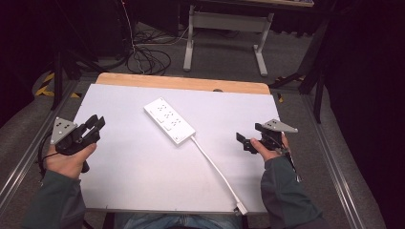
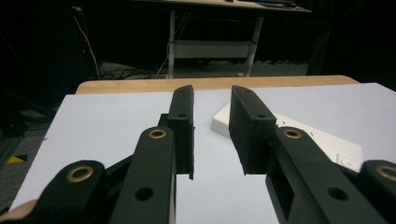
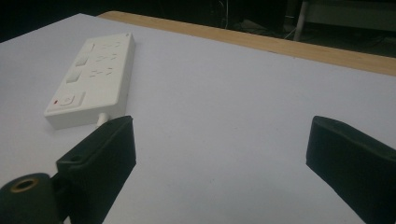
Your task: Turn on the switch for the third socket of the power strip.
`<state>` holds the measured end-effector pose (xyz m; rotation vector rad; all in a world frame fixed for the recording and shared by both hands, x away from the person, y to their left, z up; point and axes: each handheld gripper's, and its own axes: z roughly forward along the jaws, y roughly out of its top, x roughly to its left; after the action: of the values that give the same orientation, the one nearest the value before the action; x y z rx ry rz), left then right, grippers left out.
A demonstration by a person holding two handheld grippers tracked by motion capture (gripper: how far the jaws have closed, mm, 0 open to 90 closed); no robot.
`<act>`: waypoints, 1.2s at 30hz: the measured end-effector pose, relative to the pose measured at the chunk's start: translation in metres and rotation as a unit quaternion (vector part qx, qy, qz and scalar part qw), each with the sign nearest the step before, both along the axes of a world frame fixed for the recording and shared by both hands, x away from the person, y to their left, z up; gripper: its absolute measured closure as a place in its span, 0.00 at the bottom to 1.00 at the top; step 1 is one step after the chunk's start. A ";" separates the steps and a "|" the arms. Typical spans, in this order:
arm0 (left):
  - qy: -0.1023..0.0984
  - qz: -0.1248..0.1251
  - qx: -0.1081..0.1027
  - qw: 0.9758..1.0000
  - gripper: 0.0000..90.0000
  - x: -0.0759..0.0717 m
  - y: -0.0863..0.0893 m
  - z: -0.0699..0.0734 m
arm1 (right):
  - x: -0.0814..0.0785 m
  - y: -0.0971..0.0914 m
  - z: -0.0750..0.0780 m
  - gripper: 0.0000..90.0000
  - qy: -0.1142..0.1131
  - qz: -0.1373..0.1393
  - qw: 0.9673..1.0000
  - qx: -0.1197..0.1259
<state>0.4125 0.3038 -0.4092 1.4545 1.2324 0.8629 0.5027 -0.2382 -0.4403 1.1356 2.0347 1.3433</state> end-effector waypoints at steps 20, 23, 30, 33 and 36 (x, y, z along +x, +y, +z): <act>0.007 0.008 0.005 1.000 0.52 -0.009 0.004 -0.001 | 0.000 -0.001 0.000 0.09 0.001 0.000 1.000 0.000; 0.011 0.009 0.006 1.000 0.51 -0.010 0.005 -0.002 | 0.000 0.000 0.000 0.09 0.000 0.000 1.000 0.000; 0.010 0.013 0.006 1.000 0.44 -0.012 0.007 -0.002 | -0.001 -0.001 0.001 0.09 -0.001 0.001 1.000 -0.001; 0.012 0.015 0.003 1.000 0.40 -0.013 0.008 -0.002 | -0.001 0.000 0.001 0.09 -0.002 0.001 1.000 -0.001; 0.014 0.016 0.000 1.000 0.36 -0.013 0.009 -0.002 | -0.001 0.000 0.001 0.09 -0.001 0.001 1.000 -0.002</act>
<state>0.3998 0.3127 -0.4115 1.4547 1.2797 0.8654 0.5016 -0.2383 -0.4398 1.1307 2.0374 1.3408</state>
